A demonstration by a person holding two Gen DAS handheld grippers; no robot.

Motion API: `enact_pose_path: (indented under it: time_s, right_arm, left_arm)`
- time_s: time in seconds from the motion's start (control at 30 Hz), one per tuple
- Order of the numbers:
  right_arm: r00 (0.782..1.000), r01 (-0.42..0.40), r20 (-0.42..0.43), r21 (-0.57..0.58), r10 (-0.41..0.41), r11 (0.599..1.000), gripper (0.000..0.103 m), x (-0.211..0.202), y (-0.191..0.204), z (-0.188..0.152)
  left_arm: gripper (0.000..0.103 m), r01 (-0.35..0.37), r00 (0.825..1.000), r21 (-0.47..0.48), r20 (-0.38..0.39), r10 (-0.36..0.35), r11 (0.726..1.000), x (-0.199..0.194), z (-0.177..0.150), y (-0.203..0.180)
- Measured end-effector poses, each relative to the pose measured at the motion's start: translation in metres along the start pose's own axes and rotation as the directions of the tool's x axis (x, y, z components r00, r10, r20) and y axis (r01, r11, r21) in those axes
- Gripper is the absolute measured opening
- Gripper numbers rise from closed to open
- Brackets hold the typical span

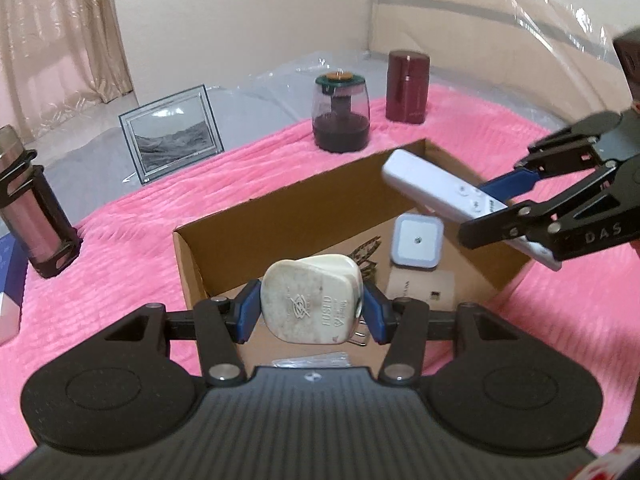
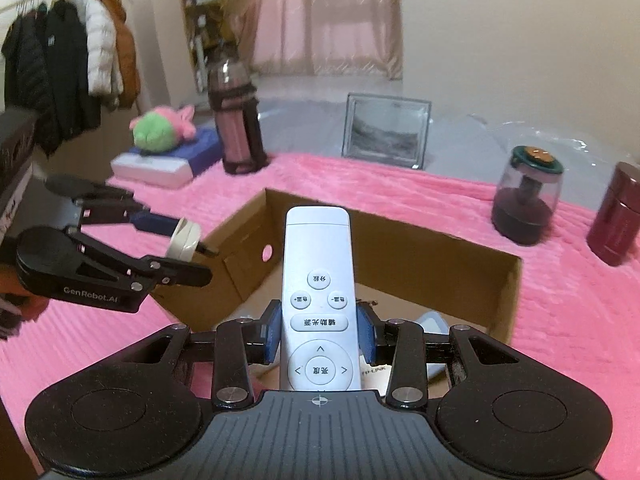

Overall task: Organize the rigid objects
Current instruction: 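Lift and carry the plug and remote toward the cardboard box with both tools, then lower the beige plug and white remote into the box with both tools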

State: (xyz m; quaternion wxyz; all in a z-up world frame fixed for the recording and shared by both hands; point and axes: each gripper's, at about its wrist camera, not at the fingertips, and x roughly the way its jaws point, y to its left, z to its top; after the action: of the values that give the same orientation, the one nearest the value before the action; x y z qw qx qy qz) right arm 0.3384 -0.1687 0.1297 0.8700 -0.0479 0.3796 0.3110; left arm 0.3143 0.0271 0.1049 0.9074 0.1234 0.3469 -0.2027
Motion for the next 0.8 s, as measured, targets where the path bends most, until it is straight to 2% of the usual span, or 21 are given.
enact_pose_path:
  time_s: [0.37,0.8]
  right_arm:
    - [0.987,-0.013,-0.162,-0.124,-0.007,0.992,0.036,0.081,-0.007,0.012]
    - [0.955,-0.052,-0.295,-0.231,-0.019,0.972,0.036,0.135,-0.007,0.008]
  left_arm:
    - [0.048,0.024,0.992,0.121,-0.123,-0.009,0.992,0.064,0.000,0.005]
    - [0.048,0.038,0.968,0.234,-0.250,0.022,0.971,0.112,-0.006,0.008]
